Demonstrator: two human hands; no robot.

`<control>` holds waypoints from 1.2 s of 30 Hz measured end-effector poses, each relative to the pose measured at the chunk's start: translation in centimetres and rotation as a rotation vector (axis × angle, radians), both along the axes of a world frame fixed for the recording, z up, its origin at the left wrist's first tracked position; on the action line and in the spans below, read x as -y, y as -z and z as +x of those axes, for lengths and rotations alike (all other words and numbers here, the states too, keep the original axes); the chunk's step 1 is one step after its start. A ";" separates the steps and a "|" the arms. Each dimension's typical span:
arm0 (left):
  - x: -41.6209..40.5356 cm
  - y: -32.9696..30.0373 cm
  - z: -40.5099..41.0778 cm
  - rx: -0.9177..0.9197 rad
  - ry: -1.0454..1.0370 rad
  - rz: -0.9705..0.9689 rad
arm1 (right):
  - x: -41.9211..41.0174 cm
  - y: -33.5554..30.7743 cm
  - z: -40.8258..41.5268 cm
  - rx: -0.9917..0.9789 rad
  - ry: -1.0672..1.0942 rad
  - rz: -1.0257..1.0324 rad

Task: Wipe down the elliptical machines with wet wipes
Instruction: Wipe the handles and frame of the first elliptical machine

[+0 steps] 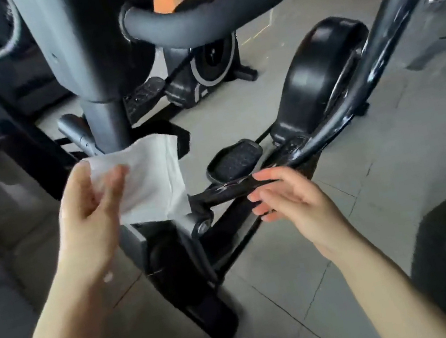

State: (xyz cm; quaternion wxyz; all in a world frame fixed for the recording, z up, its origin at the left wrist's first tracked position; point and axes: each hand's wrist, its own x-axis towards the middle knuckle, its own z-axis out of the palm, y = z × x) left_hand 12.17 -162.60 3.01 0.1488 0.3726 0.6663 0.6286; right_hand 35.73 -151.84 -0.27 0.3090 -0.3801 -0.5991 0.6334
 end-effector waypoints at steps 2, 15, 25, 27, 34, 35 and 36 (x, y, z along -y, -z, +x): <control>-0.7 1.1 2.7 -0.244 0.040 -0.136 | 0.2 0.5 1.5 0.004 -0.020 -0.051; -7.7 8.7 8.0 -0.850 0.225 -0.528 | 1.3 4.2 7.1 0.100 0.029 -0.259; -11.9 11.4 11.1 -1.189 0.126 -0.808 | 0.6 3.9 6.2 0.093 0.213 -0.207; -13.8 11.3 12.6 -1.148 0.129 -0.626 | 0.4 3.8 6.0 0.090 0.236 -0.194; -15.4 12.2 13.1 -1.110 0.316 -0.467 | -0.1 3.1 7.1 0.092 0.304 -0.133; -15.1 12.4 12.6 -1.143 0.301 -0.483 | -0.3 3.1 7.1 0.098 0.294 -0.129; -14.6 12.5 12.0 -1.160 0.275 -0.532 | -0.6 3.1 7.1 0.104 0.284 -0.126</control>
